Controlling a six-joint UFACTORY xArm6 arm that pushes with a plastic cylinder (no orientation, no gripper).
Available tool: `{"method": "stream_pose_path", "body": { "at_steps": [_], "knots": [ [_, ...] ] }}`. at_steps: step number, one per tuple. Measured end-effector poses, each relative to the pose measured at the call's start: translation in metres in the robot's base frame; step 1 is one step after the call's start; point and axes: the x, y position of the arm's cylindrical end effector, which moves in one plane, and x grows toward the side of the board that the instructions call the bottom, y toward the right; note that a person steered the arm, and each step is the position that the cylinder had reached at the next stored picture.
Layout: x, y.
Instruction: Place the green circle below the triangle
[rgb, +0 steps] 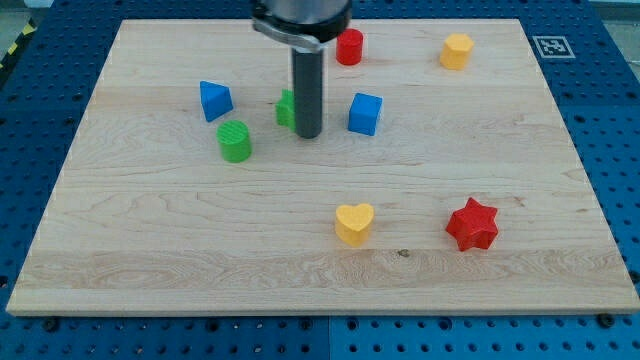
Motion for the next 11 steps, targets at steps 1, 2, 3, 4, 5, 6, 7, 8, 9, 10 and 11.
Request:
{"method": "stream_pose_path", "body": {
  "at_steps": [1,2,3,4,5,6,7,8,9,10,11],
  "knots": [
    [0.0,-0.01],
    [0.001,-0.02],
    [0.008,-0.024],
    [0.025,-0.021],
    [0.037,-0.028],
    [0.037,-0.047],
    [0.036,-0.07],
    [0.03,-0.092],
    [0.026,-0.101],
    [0.026,-0.106],
    [0.025,-0.125]
  ]
}}
